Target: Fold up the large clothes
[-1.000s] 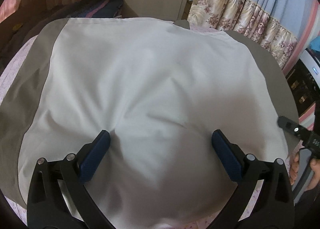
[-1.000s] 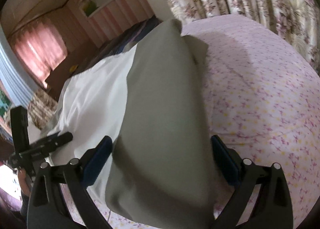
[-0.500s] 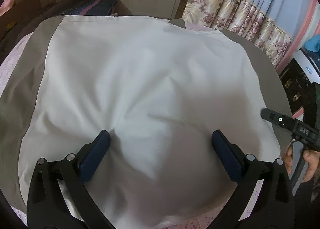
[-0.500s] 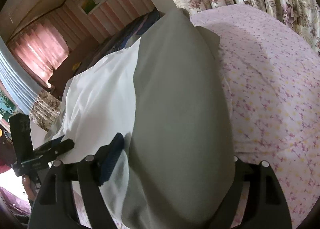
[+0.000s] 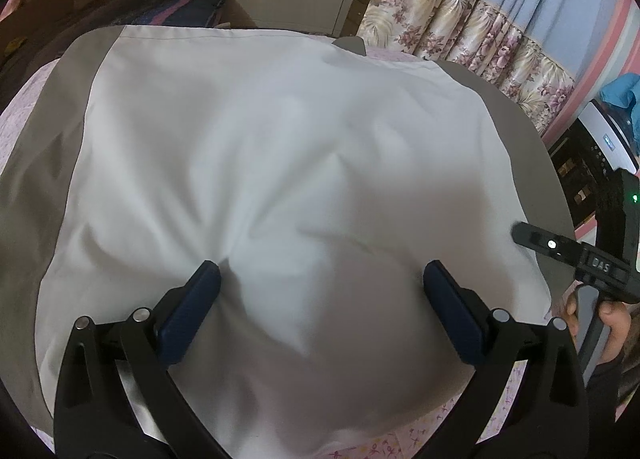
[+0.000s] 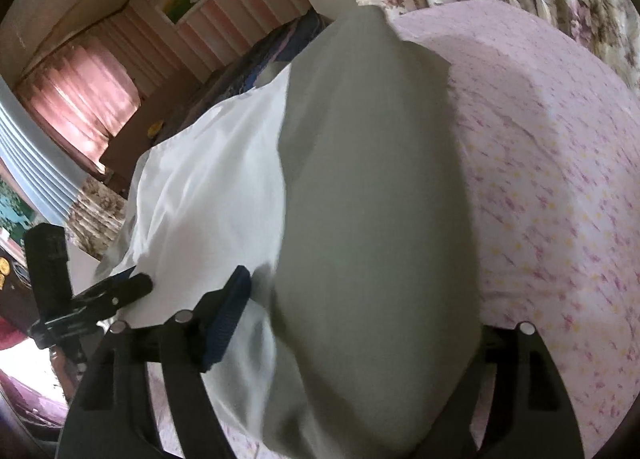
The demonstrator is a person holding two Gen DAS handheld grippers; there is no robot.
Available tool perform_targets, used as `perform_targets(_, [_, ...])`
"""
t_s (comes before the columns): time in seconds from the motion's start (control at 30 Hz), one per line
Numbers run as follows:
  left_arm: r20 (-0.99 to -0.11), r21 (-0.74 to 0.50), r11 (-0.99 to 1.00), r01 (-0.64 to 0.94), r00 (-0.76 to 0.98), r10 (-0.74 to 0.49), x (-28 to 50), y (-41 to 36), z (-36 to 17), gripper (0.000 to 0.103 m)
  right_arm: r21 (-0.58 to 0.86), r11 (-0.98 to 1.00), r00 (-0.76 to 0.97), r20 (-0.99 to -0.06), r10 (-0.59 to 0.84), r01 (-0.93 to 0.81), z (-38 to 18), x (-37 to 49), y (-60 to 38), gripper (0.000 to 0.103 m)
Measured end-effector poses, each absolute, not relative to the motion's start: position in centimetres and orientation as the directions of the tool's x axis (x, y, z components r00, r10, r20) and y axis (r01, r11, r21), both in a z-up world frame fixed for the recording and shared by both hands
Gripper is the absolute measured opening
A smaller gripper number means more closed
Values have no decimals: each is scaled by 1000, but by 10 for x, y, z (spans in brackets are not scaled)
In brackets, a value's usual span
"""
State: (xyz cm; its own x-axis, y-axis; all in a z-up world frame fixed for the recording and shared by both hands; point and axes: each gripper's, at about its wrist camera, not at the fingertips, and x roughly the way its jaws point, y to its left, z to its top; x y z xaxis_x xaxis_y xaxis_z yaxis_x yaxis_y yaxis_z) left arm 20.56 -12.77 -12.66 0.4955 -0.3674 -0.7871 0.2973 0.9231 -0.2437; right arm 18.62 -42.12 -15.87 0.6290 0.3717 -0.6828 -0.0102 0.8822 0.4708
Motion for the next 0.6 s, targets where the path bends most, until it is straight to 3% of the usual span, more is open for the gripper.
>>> perform_targets(0.1, [-786, -249, 923, 293, 495, -369, 206, -127, -126, 100, 479, 878, 638, -669, 381, -21, -159, 190, -419, 69])
perform_targets(0.2, [-787, -249, 923, 294, 494, -370, 207, -127, -127, 100, 503, 864, 646, -651, 399, -27, -157, 188, -423, 56])
perform_targets(0.5, [-794, -196, 936, 291, 513, -326, 207, -136, -129, 100, 559, 828, 623, -631, 462, -48, -162, 209, -423, 67])
perform_targets(0.53, [-794, -191, 938, 290, 516, -321, 207, -136, -130, 100, 558, 828, 628, -629, 458, -46, -161, 210, -421, 66])
perform_targets(0.6, [-794, -186, 939, 288, 519, -317, 207, -137, -130, 100, 534, 843, 657, -616, 434, -56, -154, 207, -417, 52])
